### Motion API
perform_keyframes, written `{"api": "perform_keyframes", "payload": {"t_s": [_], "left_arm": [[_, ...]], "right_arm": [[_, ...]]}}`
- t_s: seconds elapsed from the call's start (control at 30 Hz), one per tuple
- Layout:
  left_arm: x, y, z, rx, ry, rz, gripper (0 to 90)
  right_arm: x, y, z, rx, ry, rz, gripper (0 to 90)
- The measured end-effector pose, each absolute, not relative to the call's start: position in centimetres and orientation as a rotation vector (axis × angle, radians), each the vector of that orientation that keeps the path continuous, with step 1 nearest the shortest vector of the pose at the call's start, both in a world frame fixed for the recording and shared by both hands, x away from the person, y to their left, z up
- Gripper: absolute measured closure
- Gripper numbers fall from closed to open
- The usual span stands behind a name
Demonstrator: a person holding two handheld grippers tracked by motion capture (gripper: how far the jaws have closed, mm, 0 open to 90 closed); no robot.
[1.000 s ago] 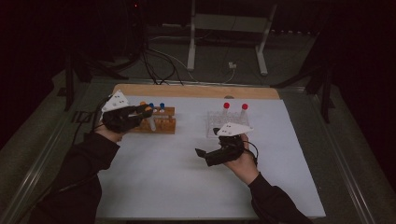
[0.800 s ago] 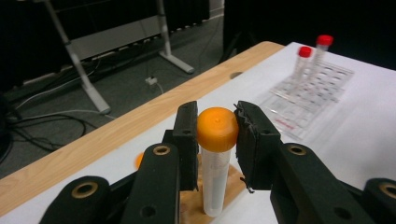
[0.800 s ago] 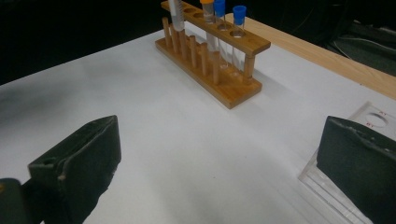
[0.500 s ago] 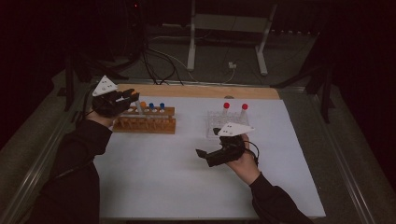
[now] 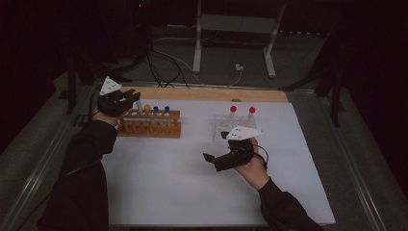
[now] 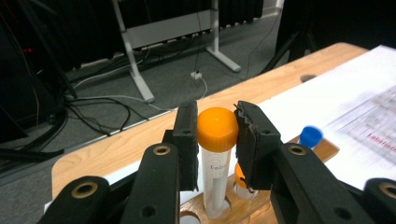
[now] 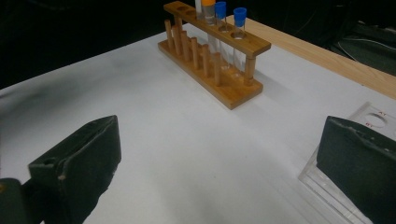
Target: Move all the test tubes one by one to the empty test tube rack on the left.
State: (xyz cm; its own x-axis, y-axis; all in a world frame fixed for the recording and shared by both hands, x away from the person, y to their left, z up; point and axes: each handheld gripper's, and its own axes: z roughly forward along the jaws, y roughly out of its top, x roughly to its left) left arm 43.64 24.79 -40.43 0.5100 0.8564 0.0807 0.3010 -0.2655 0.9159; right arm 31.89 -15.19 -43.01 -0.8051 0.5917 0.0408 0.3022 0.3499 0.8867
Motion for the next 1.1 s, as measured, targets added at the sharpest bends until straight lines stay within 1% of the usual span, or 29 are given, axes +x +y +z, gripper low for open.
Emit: {"api": "perform_keyframes", "payload": {"t_s": [0.2, 0.43, 0.87, 1.1], "left_arm": [[43.7, 24.5, -42.2, 1.836, 0.982, 0.718, 71.9], [43.9, 24.3, -43.5, 1.85, 1.001, 0.707, 71.9], [44.0, 24.3, -44.7, 1.873, 1.028, 0.685, 71.8], [44.0, 24.4, -44.6, 1.876, 1.04, 0.679, 71.6]], "right_arm": [[31.9, -15.4, -43.0, 0.807, 2.328, 1.443, 0.2], [31.9, -15.4, -43.0, 0.809, 2.33, 1.447, 0.2], [31.9, -15.5, -42.9, 0.806, 2.332, 1.453, 0.2], [31.9, -15.6, -42.7, 0.808, 2.33, 1.462, 0.2]]}}
